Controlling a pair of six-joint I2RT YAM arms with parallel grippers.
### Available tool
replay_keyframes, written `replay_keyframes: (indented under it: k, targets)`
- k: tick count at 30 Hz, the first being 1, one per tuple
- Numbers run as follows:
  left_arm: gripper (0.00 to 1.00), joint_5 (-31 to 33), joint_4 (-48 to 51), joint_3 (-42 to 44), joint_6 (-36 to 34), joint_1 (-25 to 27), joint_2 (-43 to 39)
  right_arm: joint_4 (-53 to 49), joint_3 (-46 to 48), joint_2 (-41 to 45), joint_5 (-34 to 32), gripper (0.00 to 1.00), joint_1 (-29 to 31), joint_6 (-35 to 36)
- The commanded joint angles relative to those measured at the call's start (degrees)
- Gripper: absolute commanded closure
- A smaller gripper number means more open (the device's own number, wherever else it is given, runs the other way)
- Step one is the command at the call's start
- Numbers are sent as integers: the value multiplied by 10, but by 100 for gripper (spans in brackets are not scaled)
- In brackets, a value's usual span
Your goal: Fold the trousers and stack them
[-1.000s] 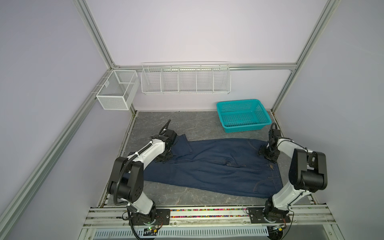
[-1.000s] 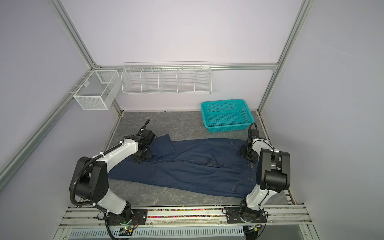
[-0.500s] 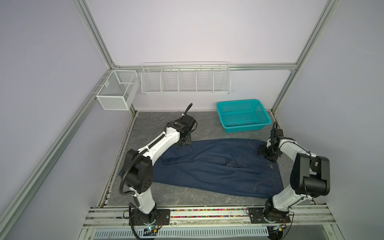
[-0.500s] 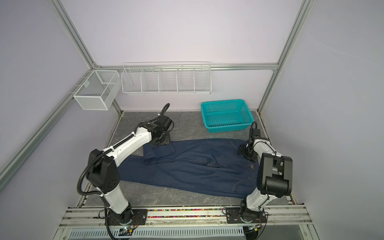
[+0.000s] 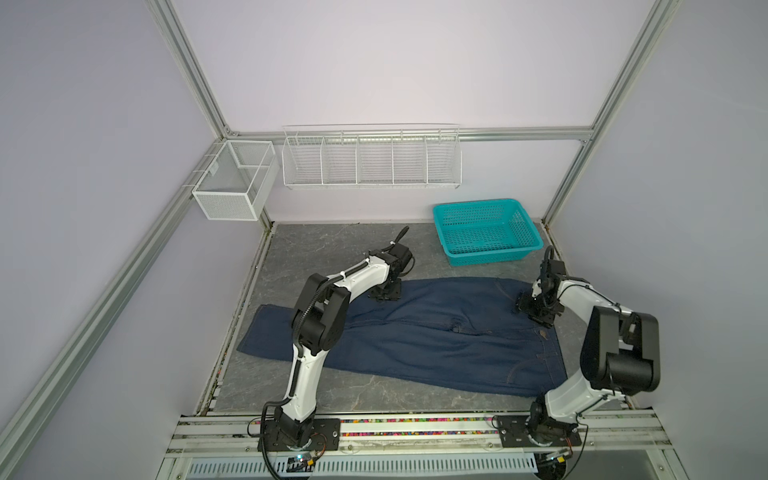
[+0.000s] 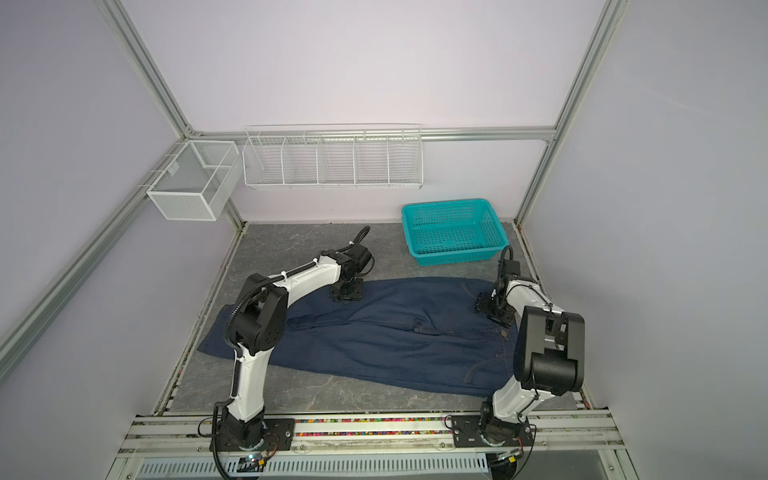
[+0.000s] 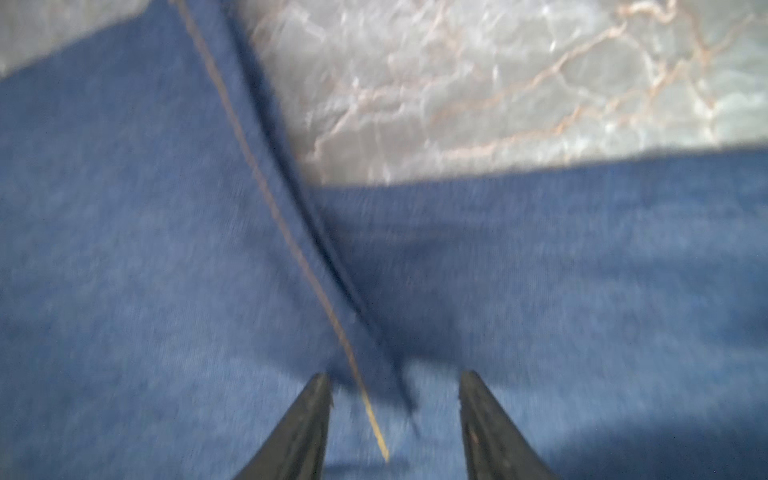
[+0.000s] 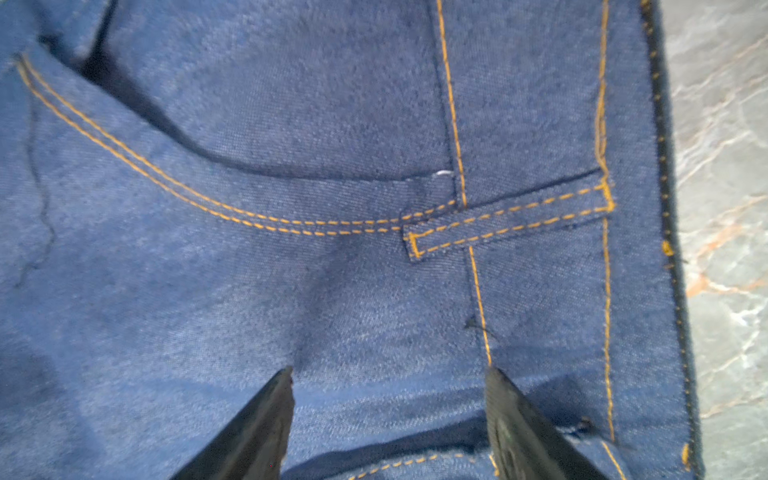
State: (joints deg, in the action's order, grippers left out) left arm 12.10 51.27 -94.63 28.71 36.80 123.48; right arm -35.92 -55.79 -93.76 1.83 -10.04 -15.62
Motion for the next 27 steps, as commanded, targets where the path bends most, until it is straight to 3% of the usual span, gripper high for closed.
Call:
replay_keyframes:
  k: [1,6,11,15,22,27]
  targets:
    - [57,29,9,-18,-17,-1,19,-2,9,2,9,26,-5,13]
    - [79,56,23,-10,-20,-6,18,0,10,-3,8,26,-4,16]
    - [85,54,25,8,-21,-14,2,4,12,-12,8,26,-5,17]
    - [99,49,33,15,-22,-19,-14,7,11,-19,9,26,-6,19]
    - [100,56,80,-23,-40,-43,-63,10,12,-35,1,26,-9,19]
    - [100,127,124,-69,-84,-72,-91,4,11,-45,-29,26,-17,16]
